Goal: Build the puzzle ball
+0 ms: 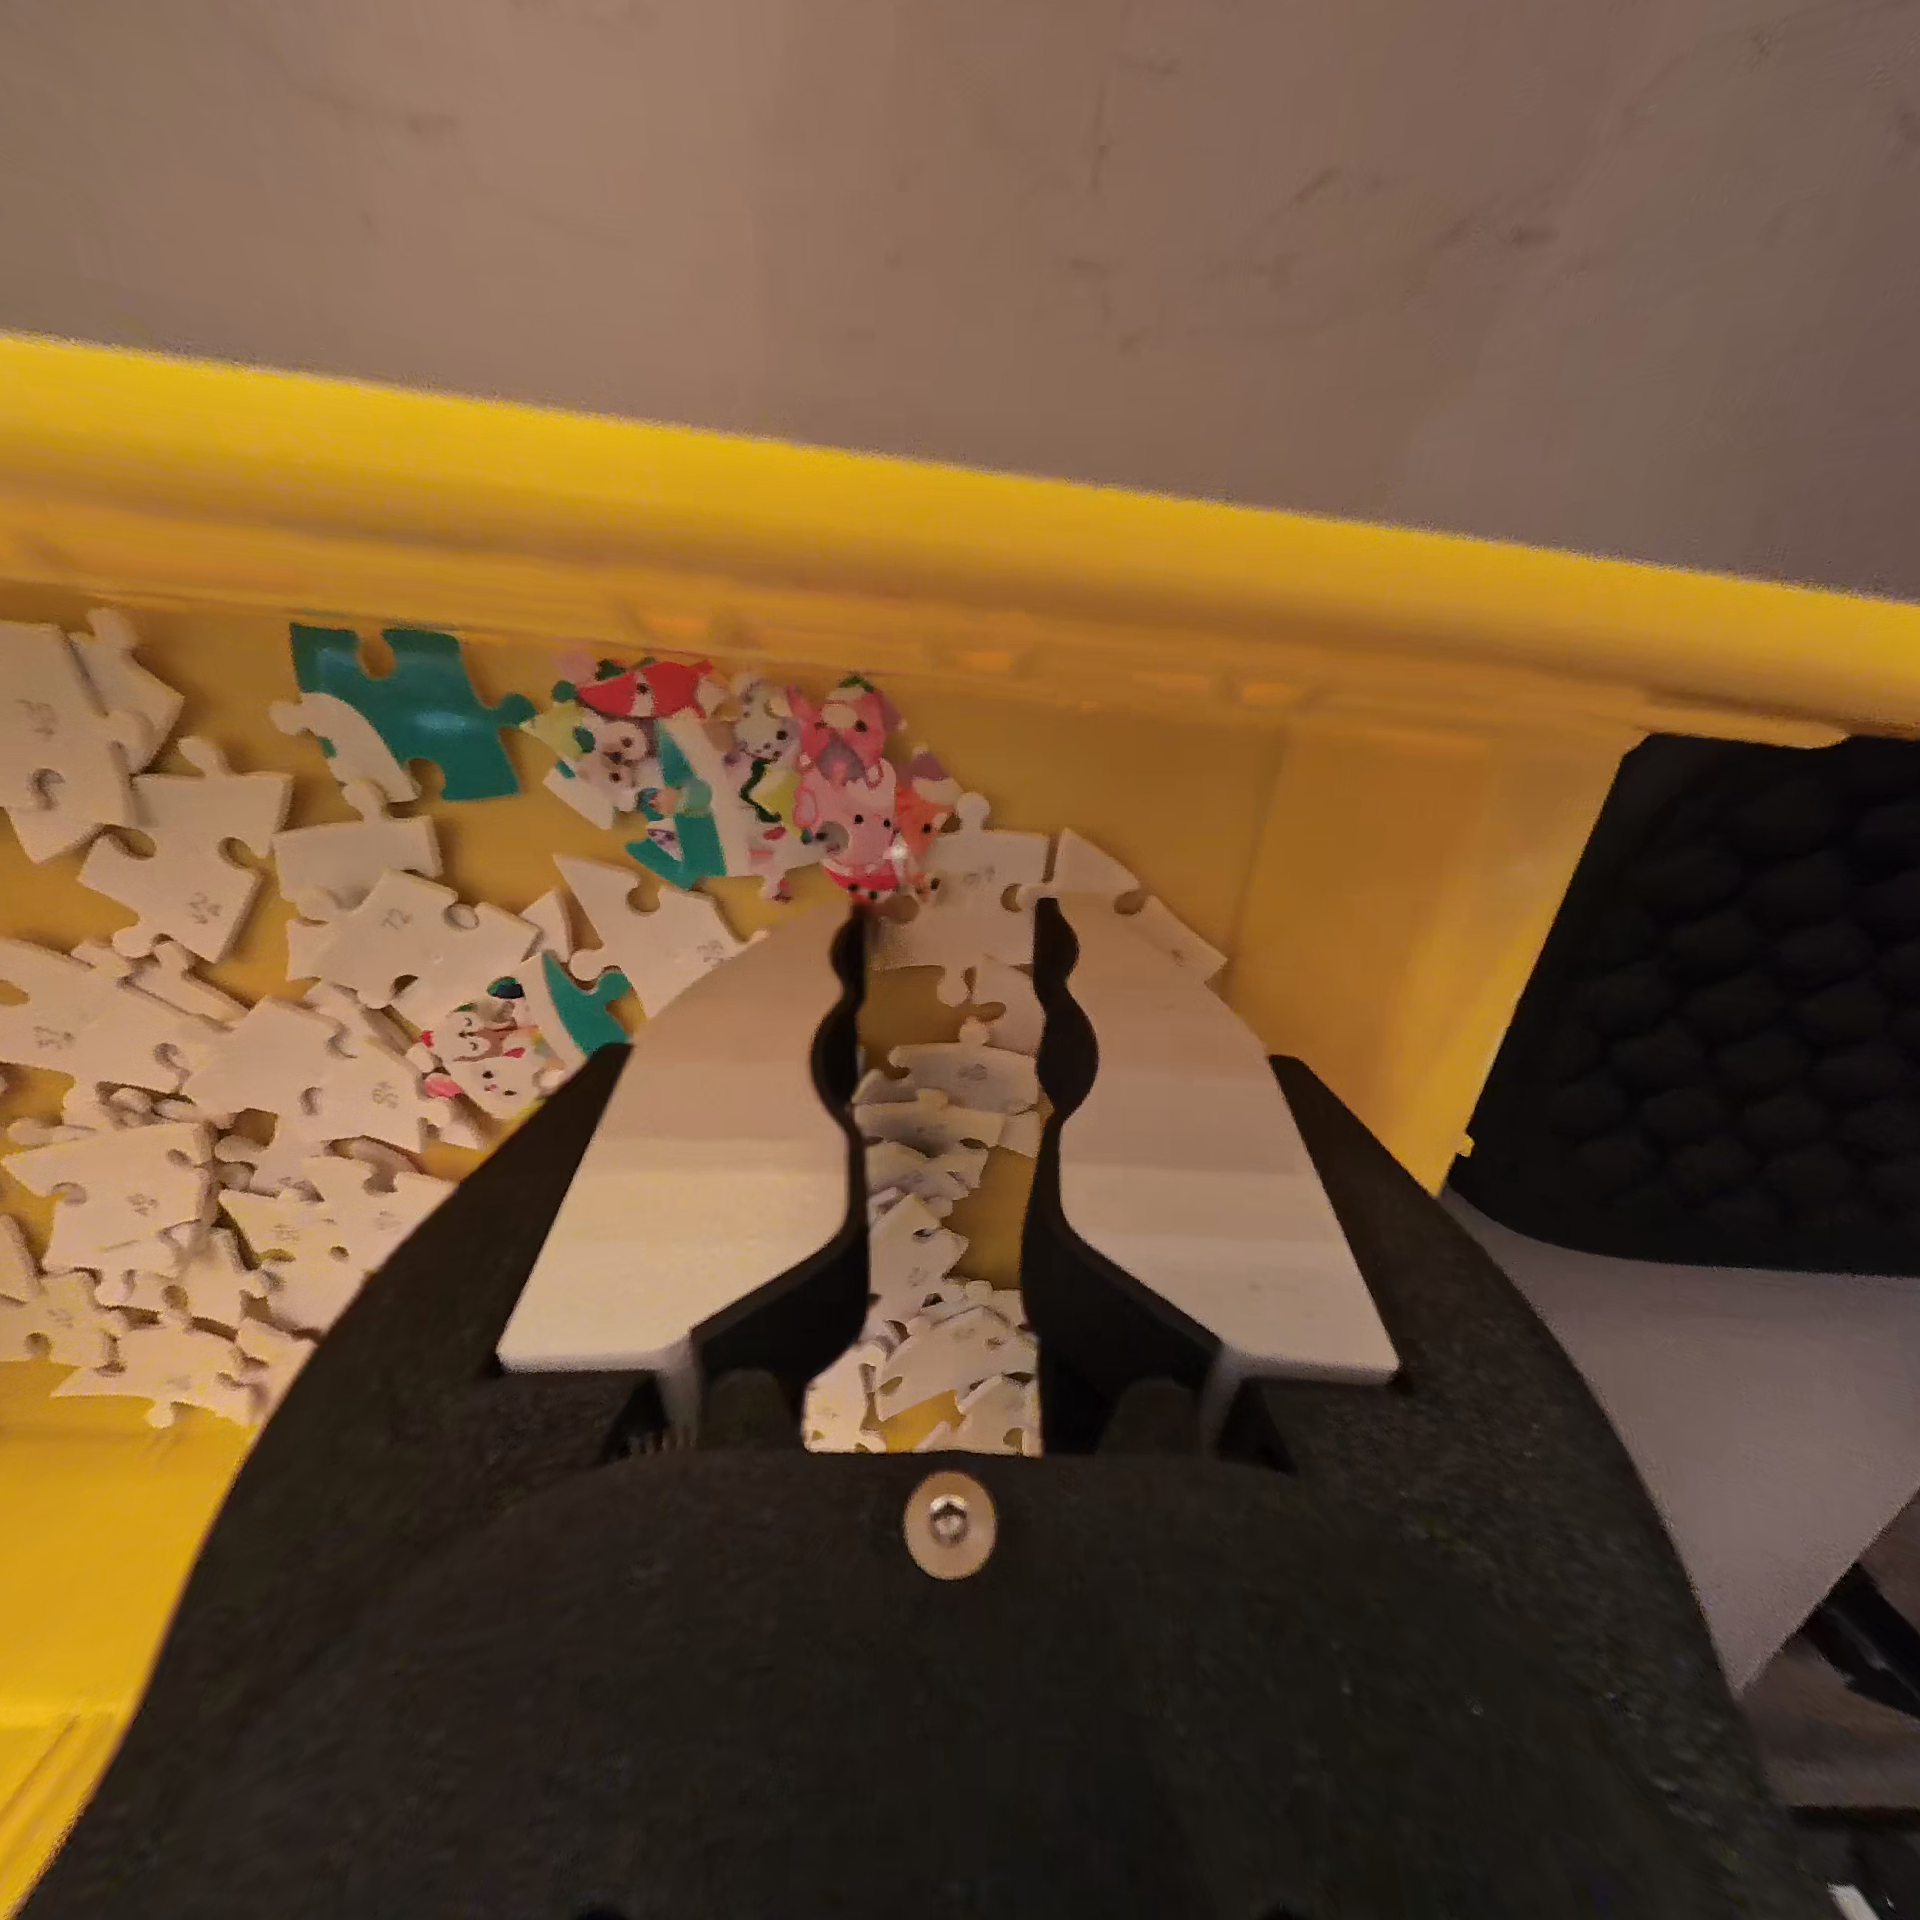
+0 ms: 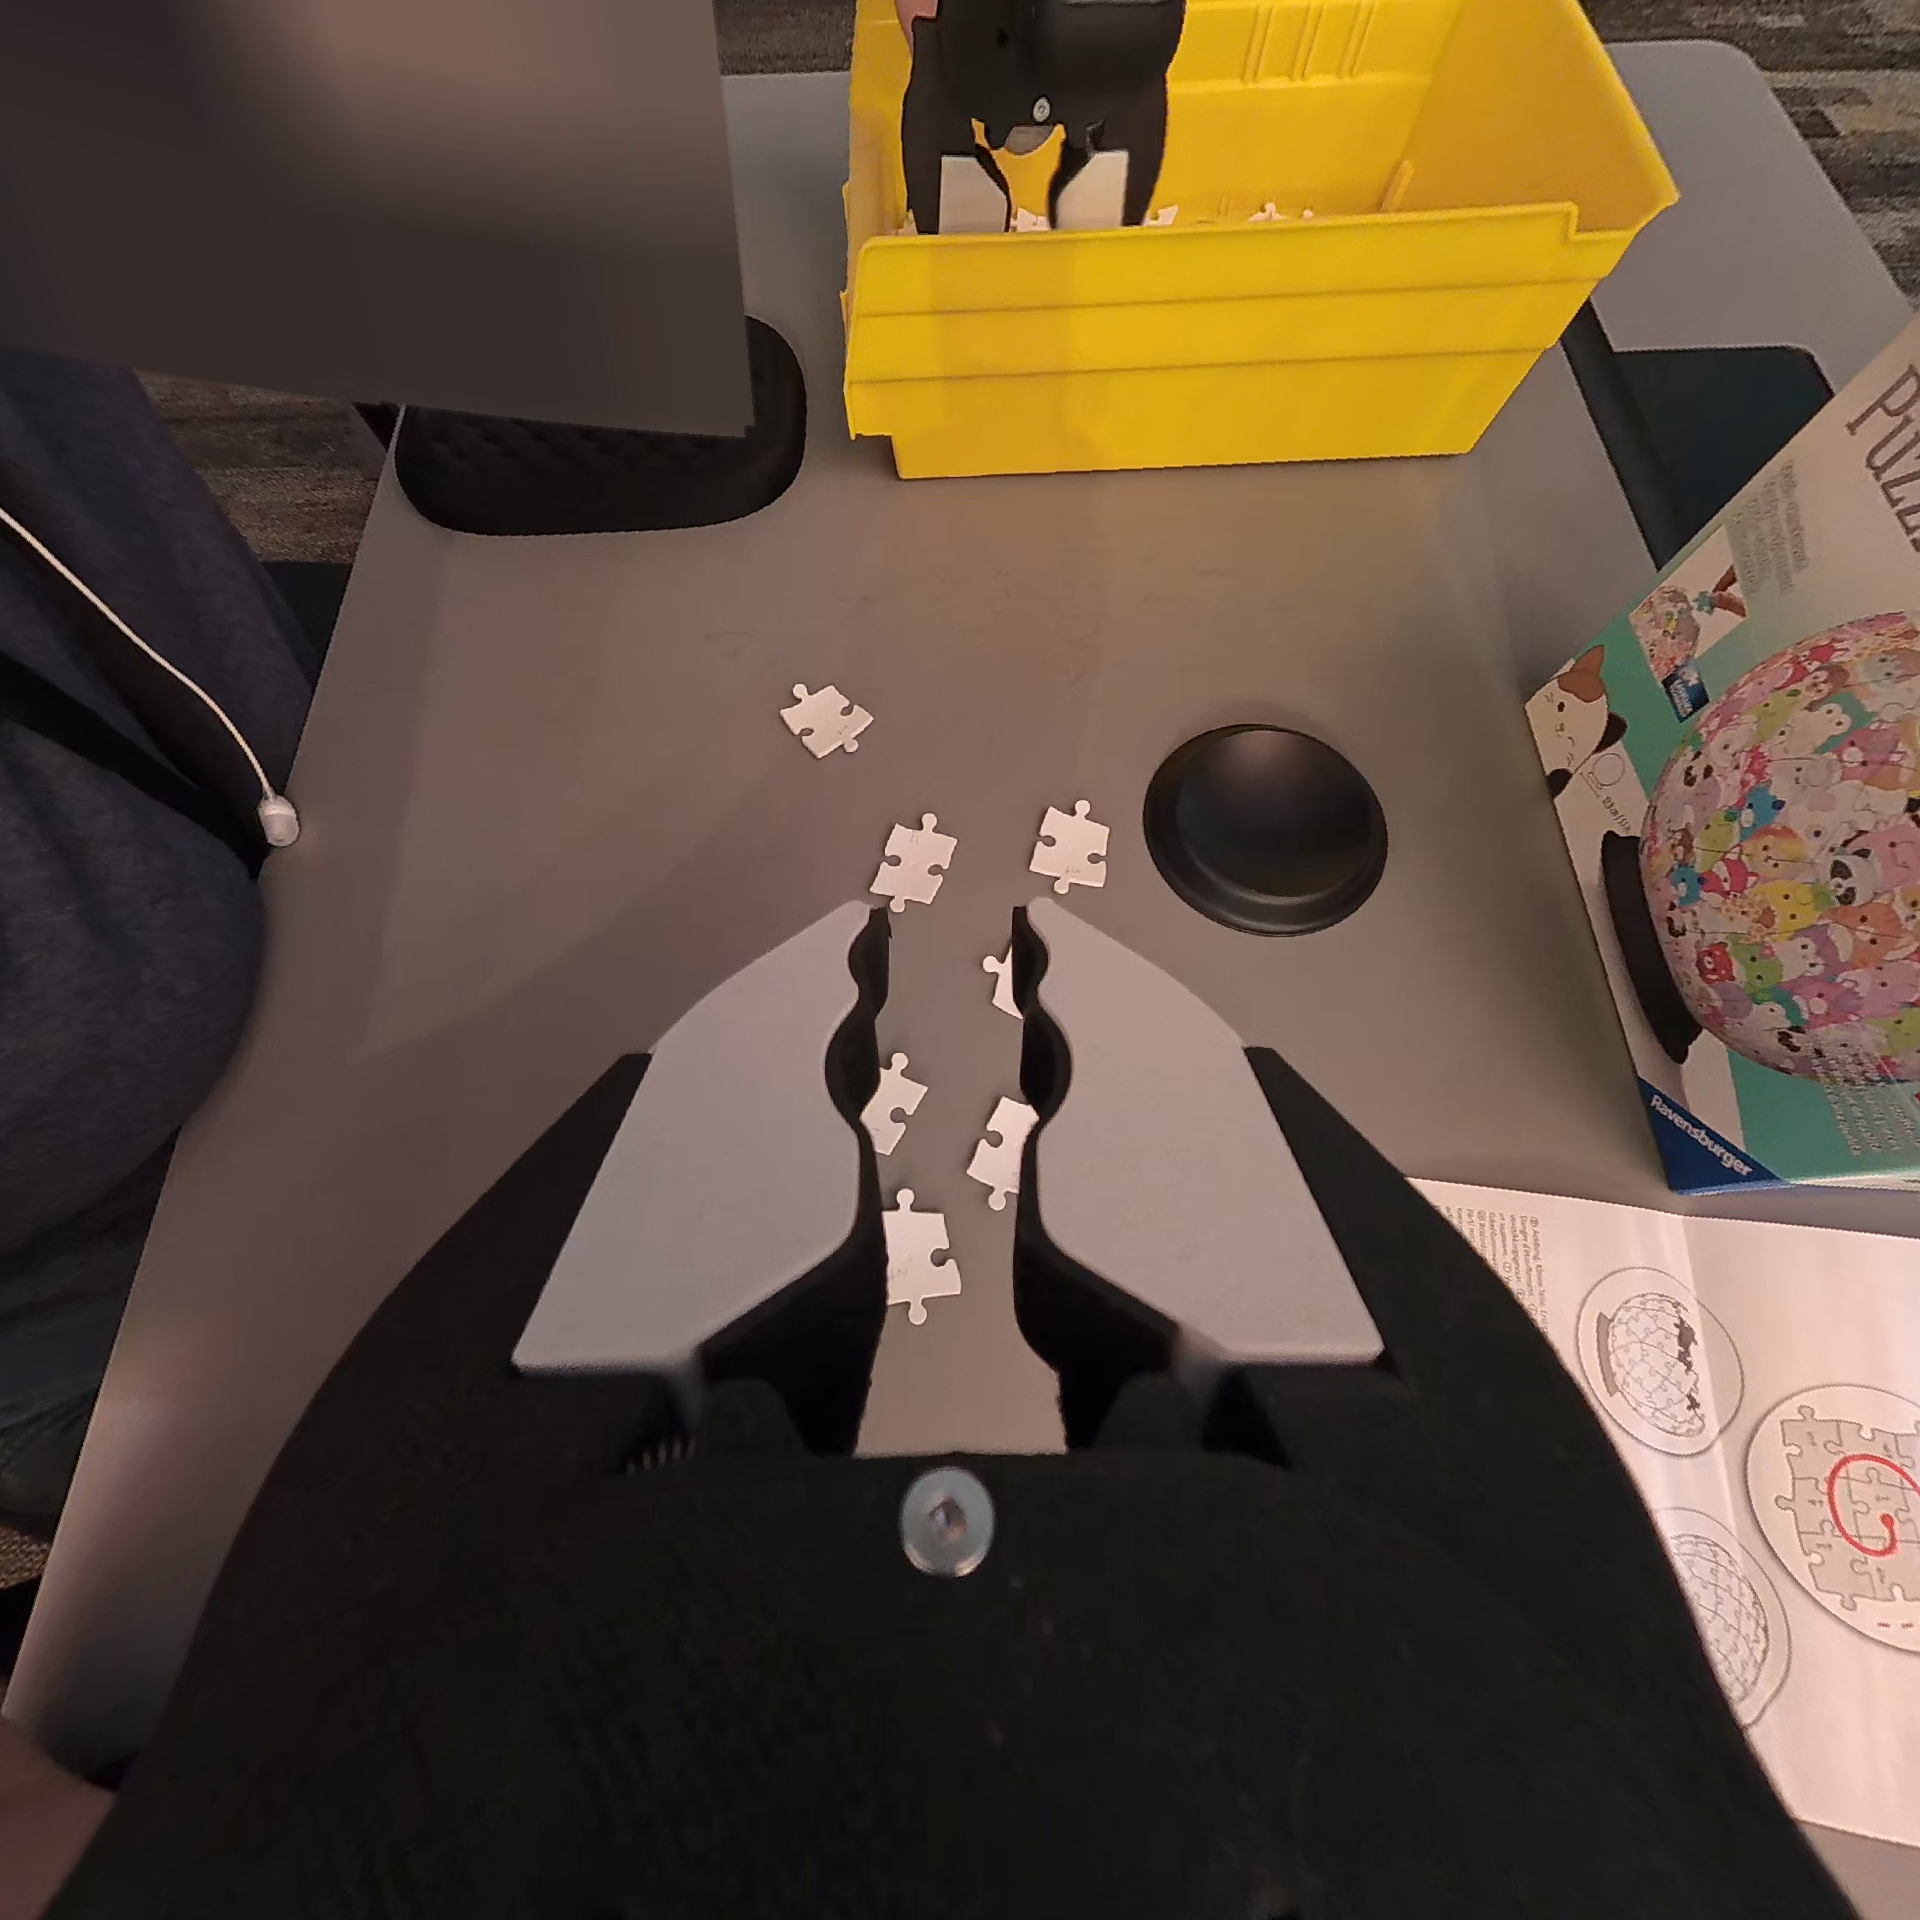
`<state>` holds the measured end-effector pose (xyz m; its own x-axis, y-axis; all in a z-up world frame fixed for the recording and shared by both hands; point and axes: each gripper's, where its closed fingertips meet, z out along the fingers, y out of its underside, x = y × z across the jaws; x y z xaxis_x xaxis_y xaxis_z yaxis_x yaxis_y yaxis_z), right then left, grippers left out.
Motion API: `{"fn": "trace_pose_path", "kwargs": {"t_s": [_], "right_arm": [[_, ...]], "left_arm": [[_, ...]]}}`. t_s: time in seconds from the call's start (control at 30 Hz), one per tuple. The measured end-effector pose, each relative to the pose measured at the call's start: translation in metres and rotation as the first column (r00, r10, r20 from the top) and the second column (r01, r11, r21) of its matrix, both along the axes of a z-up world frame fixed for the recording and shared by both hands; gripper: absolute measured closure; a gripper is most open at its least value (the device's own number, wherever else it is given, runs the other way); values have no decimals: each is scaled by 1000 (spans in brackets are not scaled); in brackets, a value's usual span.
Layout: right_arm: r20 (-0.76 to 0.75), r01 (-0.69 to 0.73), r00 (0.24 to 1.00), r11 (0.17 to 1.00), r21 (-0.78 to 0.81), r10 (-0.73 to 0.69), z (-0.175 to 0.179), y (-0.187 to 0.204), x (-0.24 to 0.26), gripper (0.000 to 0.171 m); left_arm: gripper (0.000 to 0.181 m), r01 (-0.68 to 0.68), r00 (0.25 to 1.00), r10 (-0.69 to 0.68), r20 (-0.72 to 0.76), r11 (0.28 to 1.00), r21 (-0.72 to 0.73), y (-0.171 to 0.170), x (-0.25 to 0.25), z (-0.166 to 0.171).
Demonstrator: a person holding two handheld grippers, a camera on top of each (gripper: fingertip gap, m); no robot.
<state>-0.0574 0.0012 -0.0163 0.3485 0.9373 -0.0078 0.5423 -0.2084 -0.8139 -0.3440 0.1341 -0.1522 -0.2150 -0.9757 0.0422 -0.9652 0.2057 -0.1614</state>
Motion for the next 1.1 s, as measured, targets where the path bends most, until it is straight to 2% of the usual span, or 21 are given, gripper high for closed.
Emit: {"fn": "trace_pose_path", "kwargs": {"t_s": [0.03,0.27,0.47,0.6,0.67,0.8,0.87,1.03,1.1], "right_arm": [[1,-1,1000,1000,2,1,0,0,0,147],[-10,-11,1000,1000,3,11,2,0,-1,147],[0,-13,1000,1000,-5,13,-2,1,-1,147],[2,-12,1000,1000,0,12,-1,1,-1,147],[1,-11,1000,1000,1,11,-1,1,0,147],[8,-7,1000,1000,-2,7,-2,2,2,147],[11,-6,1000,1000,-2,6,-2,2,3,147],[25,-5,1000,1000,11,5,0,0,5,147],[25,-8,1000,1000,14,7,1,0,5,147]], "left_arm": [[160,3,1000,-3,-7,1000,4,0,-1,0],[172,-54,998,55,31,998,-39,-2,-2,6],[179,-118,989,122,85,991,-57,6,-4,27],[179,-233,969,226,101,971,63,28,-16,49],[179,-342,930,328,163,937,64,30,-15,71],[179,-468,818,494,296,869,-157,-18,10,123],[179,-485,776,552,307,832,-270,-52,20,132],[179,-508,632,722,281,660,-553,-124,41,102],[179,-556,581,770,263,611,-563,-133,47,76]]}}
